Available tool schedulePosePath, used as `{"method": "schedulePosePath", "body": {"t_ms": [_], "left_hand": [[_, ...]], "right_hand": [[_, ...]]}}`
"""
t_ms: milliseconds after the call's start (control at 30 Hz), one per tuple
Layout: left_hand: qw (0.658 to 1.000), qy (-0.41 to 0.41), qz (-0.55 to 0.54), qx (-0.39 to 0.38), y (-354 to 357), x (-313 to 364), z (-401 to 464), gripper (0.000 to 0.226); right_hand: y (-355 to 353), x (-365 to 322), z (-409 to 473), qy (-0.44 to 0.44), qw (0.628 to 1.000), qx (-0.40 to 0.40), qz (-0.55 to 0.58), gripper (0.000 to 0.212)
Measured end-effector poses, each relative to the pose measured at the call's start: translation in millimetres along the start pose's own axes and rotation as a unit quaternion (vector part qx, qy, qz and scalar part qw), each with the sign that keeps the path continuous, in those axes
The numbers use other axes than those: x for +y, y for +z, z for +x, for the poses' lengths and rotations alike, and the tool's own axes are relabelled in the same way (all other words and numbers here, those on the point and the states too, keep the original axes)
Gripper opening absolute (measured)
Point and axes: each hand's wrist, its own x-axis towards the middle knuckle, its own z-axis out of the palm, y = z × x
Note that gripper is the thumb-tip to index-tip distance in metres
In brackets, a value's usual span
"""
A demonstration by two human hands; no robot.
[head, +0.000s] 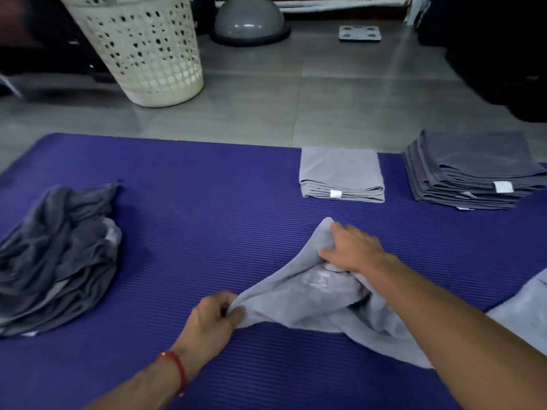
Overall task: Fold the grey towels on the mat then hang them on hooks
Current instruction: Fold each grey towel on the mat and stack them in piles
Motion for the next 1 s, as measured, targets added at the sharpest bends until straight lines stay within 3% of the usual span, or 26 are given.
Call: {"method": "schedulePosePath", "body": {"t_ms": [100,167,233,333,400,500,600,667,800,1000], "left_hand": [[0.998,-0.046,-0.042,0.029,-37.2,-39.3,-18.2,0.013],[0.997,-0.059,-0.038,0.043,-48.1,-64.4,-28.8,0.012],[0.994,-0.082,-0.057,0.042,-48.1,-84.8,-37.0,0.014],[0.989,-0.107,-0.105,0.019,-41.5,-105.7,-48.4,0.007],[0.984,-0.131,-0.118,-0.012,-33.7,-119.1,-56.8,0.035],[0.972,-0.175,-0.151,-0.049,-23.7,-112.9,-73.6,0.031],[0.961,-0.204,-0.187,-0.01,-15.5,-114.5,-74.8,0.016],[0.942,-0.228,-0.245,0.012,-17.7,-116.2,-72.6,0.01],[0.907,-0.26,-0.328,0.059,-28.3,-116.6,-70.5,0.012],[0.85,-0.292,-0.396,0.189,-55.9,-133.4,-57.0,0.02]], "right_hand": [[16.5,-26.6,25.8,0.067,0.995,0.008,0.071,0.081],[27.7,-38.0,33.4,0.092,0.991,0.071,0.071,0.065],[43.9,-59.6,33.0,0.05,0.99,0.119,0.064,0.047],[62.1,-98.2,26.3,0.015,0.99,0.106,0.091,0.047],[63.0,-108.3,29.7,0.022,0.992,0.102,0.071,0.045],[49.8,-97.8,46.7,0.025,0.996,0.078,0.027,0.03],[22.0,-95.8,53.2,-0.053,0.996,0.069,0.023,0.014],[-6.4,-112.9,58.1,-0.119,0.986,0.113,0.044,0.011],[-62.2,-180.0,82.8,-0.229,0.962,0.147,0.021,0.007],[-39.0,-255.6,116.1,-0.206,0.966,0.147,0.061,0.012]]}}
